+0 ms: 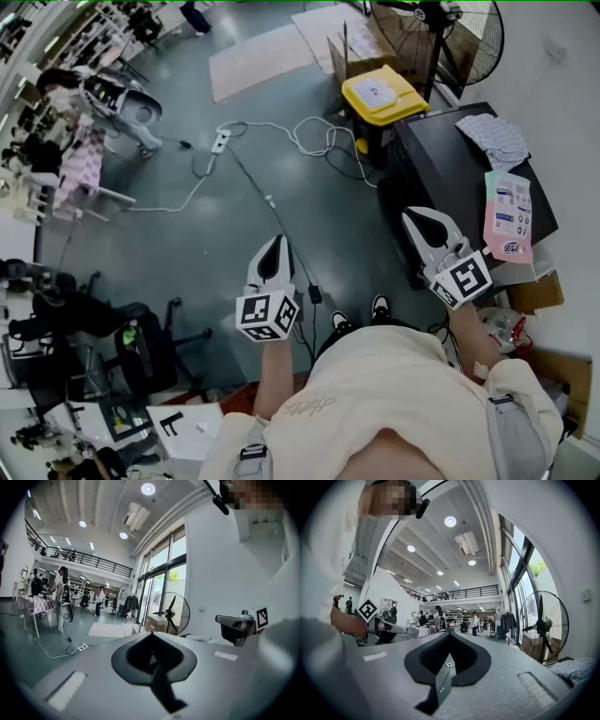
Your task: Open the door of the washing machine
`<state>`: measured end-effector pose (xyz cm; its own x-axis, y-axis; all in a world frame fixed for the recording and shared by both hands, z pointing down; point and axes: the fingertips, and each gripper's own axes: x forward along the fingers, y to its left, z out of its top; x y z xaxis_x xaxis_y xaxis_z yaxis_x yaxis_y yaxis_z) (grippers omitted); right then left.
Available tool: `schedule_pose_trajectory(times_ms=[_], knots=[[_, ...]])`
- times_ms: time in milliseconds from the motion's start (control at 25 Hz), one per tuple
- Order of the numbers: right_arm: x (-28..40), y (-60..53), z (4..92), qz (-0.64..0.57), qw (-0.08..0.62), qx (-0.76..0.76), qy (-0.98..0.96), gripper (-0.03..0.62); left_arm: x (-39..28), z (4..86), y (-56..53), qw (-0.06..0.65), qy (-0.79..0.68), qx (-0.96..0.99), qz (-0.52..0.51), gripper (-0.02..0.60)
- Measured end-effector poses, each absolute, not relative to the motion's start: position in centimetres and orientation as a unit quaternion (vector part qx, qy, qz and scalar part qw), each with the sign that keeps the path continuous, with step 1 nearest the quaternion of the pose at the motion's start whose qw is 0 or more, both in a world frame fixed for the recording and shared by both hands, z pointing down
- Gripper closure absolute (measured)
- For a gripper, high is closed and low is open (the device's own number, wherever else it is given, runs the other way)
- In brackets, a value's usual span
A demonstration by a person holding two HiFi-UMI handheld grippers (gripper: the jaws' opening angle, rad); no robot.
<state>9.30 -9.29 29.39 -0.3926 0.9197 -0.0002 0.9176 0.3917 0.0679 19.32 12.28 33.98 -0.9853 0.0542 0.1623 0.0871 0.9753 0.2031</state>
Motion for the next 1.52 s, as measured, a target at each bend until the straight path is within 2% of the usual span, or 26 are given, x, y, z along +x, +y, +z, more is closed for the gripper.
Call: schedule_pose_trajectory(times_ms=[720,840,1520], knots=[[10.6,-7.8,30.2,0.007,0.010,0.559,0.829,0.591,21.0,34.5,12.8,0.092,-0.989,-0.044,-0.106,0.563],[10.6,-7.5,30.2,0.003,0.010,0.555,0.832,0.478,21.4,34.7,13.0,0.094,-0.989,-0.042,-0.108,0.563],[13.2,-4.3,32.1,0.038,-0.007,0.507,0.861,0.471,22.9,38.3,17.4,0.103,-0.985,-0.003,-0.135,0.563]])
